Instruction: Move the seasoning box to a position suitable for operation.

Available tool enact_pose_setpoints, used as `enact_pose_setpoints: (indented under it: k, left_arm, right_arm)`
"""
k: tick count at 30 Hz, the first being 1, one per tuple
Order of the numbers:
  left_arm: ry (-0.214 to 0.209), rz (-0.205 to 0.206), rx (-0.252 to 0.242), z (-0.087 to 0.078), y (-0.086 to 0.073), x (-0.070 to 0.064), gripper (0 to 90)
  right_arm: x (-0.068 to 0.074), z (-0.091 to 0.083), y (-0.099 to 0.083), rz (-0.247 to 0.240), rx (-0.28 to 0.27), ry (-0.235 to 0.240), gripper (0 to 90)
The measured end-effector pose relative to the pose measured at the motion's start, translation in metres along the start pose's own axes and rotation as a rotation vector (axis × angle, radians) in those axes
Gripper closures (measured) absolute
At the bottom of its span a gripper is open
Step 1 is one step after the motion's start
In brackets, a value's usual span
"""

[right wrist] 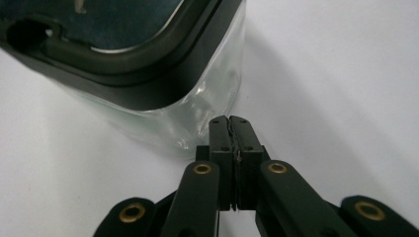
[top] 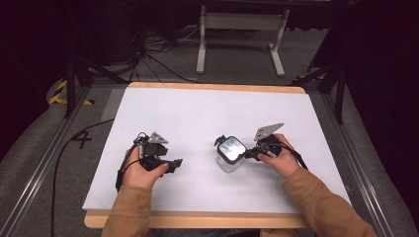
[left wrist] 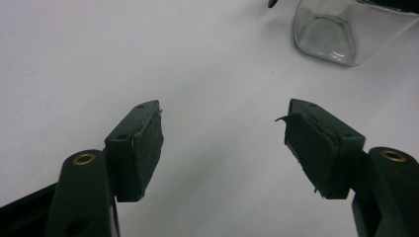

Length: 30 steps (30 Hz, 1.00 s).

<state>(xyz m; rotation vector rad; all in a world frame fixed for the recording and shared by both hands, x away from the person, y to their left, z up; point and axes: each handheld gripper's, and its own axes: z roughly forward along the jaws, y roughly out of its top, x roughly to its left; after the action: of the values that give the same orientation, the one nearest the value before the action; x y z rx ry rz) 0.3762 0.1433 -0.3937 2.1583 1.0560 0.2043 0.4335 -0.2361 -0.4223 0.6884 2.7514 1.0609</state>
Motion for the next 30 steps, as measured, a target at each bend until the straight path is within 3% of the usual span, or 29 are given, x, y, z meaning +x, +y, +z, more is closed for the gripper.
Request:
enact_pose_setpoints:
  k: [19,24,30]
  left_arm:
    - [-0.026,0.034,0.003,0.012,0.013,-0.004,31.3]
    - [-0.038,0.051,0.011,0.015,0.016,-0.005,31.3]
    - [-0.045,0.043,0.005,0.017,0.018,-0.006,33.7]
  right_arm:
    - [0.037,0.004,0.001,-0.085,0.044,0.045,90.0]
    - [0.043,0.003,0.001,-0.090,0.046,0.057,90.0]
    - [0.042,0.000,-0.001,-0.066,0.022,0.084,89.9]
